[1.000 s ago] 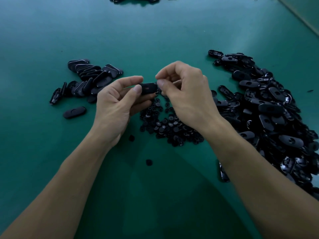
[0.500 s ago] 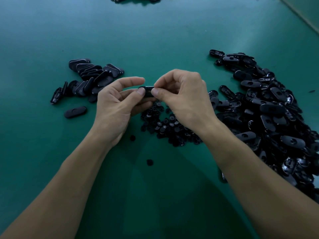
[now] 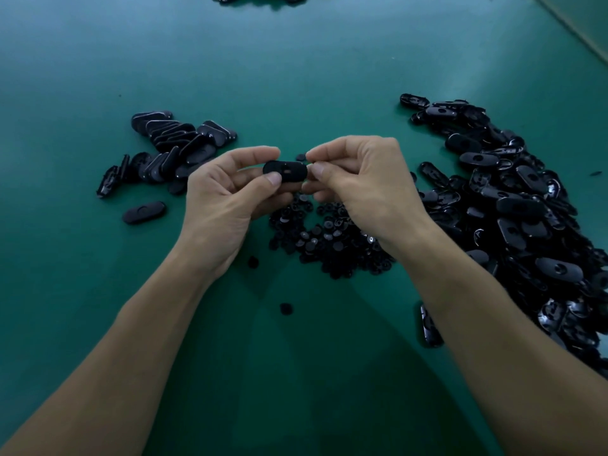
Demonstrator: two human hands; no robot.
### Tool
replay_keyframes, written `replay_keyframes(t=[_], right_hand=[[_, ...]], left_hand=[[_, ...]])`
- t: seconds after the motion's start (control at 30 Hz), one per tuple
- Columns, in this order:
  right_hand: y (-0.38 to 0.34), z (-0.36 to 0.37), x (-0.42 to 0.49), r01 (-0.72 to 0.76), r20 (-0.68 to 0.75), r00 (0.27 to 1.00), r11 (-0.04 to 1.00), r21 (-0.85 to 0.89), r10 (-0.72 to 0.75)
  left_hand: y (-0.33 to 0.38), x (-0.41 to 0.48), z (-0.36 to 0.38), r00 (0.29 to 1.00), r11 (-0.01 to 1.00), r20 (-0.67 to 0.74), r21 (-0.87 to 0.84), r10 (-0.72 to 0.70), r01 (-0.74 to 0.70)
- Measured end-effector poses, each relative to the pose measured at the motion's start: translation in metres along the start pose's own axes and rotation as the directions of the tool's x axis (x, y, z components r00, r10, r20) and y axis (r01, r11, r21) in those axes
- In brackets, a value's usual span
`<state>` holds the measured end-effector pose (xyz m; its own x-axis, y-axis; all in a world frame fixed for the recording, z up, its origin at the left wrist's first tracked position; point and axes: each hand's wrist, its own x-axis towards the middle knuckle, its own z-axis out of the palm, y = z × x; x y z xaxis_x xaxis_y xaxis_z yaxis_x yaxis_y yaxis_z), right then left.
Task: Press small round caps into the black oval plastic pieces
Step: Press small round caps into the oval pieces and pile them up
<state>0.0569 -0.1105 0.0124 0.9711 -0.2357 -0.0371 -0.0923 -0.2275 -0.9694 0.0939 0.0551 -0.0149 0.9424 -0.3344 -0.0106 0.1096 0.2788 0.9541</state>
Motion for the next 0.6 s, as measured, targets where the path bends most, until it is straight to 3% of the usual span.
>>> replay_keyframes(t=[0.2, 0.4, 0.6], right_hand=[[-0.0007, -0.0053, -0.0004, 0.013, -0.019, 1.0, 1.0, -0.01, -0.013], [-0.0033, -0.0034, -0.0009, 0.11, -0.039, 0.992, 0.981, -0.16, -0.118], [-0.0065, -0.0039, -0.004, 0.094, -0.037, 0.994, 0.984, -0.153, -0.101]], left_hand=[[-0.0003, 0.0007, -0.0008, 1.0, 1.0, -0.002, 0.006, -0.003, 0.003], [-0.0007, 0.0003, -0.0014, 1.0, 1.0, -0.012, 0.013, 0.004, -0.004], [-0.002, 0.0, -0.0012, 1.0, 1.0, -0.021, 0.024, -0.002, 0.002]])
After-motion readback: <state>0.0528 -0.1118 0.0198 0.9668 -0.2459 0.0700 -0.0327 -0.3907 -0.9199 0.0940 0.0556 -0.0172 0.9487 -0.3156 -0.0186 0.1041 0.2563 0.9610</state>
